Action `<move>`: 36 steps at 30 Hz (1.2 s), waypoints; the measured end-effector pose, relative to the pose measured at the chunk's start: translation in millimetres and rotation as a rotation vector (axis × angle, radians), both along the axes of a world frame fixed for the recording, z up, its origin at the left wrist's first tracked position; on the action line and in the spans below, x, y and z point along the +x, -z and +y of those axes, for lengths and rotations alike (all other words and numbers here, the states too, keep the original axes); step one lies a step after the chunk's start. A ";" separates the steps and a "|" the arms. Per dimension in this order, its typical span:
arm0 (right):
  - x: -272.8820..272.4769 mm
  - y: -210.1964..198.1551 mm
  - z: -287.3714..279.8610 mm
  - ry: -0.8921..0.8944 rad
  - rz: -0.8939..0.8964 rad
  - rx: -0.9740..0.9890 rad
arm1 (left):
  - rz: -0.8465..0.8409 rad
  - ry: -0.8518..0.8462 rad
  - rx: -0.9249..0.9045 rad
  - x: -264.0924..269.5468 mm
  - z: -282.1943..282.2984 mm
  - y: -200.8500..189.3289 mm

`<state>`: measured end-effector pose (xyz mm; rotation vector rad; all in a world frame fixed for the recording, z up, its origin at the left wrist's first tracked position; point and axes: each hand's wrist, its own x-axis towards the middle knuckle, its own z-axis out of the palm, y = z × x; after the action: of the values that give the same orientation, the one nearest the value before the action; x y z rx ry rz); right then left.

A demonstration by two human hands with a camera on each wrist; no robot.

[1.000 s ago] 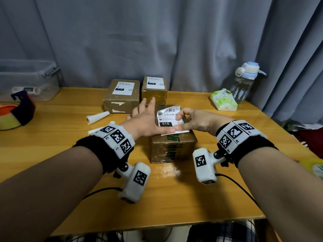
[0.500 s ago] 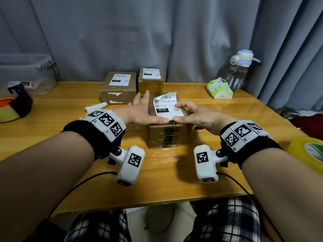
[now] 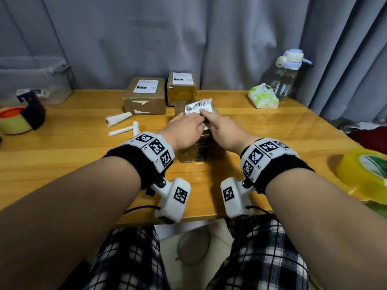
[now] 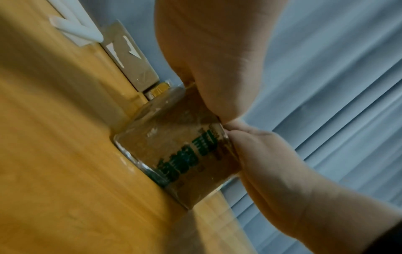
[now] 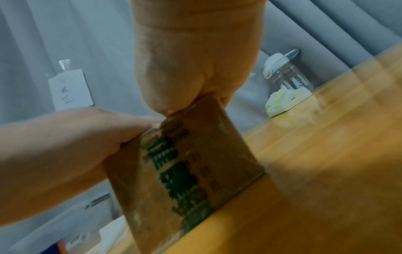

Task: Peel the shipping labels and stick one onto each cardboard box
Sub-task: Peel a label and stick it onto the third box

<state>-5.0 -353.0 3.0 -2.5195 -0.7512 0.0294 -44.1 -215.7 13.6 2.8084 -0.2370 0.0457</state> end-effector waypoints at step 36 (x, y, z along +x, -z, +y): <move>16.0 -17.6 7.6 0.000 -0.113 -0.249 | 0.068 0.139 0.147 20.9 18.2 -17.1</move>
<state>11.0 -345.3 20.6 -2.7768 -0.8378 -0.0214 -23.2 -197.5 30.7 2.9237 -0.4352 -0.1033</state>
